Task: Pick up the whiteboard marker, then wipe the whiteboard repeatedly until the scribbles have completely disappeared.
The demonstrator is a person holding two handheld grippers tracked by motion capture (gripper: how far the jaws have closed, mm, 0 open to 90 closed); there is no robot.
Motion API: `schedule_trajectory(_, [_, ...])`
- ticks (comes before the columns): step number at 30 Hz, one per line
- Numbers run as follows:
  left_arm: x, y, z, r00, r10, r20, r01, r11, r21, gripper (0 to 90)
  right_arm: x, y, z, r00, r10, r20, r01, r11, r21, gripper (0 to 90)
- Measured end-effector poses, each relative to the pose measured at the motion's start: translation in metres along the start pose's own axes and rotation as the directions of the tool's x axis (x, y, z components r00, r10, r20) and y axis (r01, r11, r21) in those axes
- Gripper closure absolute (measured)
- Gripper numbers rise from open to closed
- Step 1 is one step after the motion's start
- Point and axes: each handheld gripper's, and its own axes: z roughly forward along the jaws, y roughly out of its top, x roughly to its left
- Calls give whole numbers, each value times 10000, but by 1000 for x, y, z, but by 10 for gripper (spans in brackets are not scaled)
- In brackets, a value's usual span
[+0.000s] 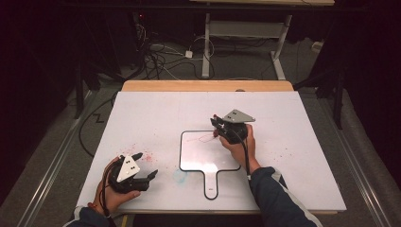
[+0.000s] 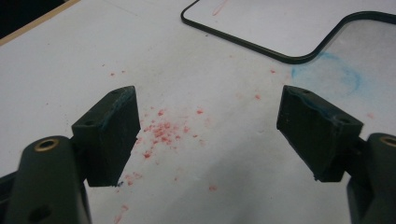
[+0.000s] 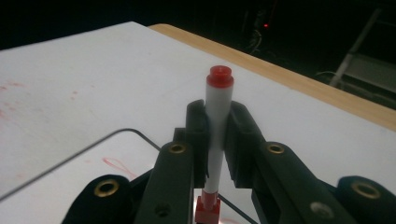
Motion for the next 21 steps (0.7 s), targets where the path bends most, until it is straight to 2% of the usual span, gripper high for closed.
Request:
schedule_trajectory(5, [-2,-1,0,9999,-61,153,60,10000,61,202,21,6,14,9975,291,-641,-292,9996,-18,816])
schedule_trajectory(8, [-1,0,0,9999,38,146,-37,10000,-80,202,37,11,22,9964,-167,-836,170,9999,29,816])
schedule_trajectory(10, [-2,-1,1,9997,3,252,-4,10000,26,202,41,13,25,9959,-411,-806,420,9991,96,816])
schedule_trajectory(12, [-2,-2,2,9997,89,246,-90,9999,45,202,38,13,24,9968,-489,-635,499,9987,132,816])
schedule_trajectory(13, [-2,-2,1,9996,6,281,-10,9999,136,202,34,13,23,9975,-472,-519,481,9987,165,816])
schedule_trajectory(17, [-2,-2,-1,9998,-58,196,57,10000,64,202,13,8,14,9999,-160,41,159,9995,277,816])
schedule_trajectory(21, [-5,1,1,9997,143,218,-146,9998,121,203,-5,3,1,9968,-401,693,372,9984,431,817])
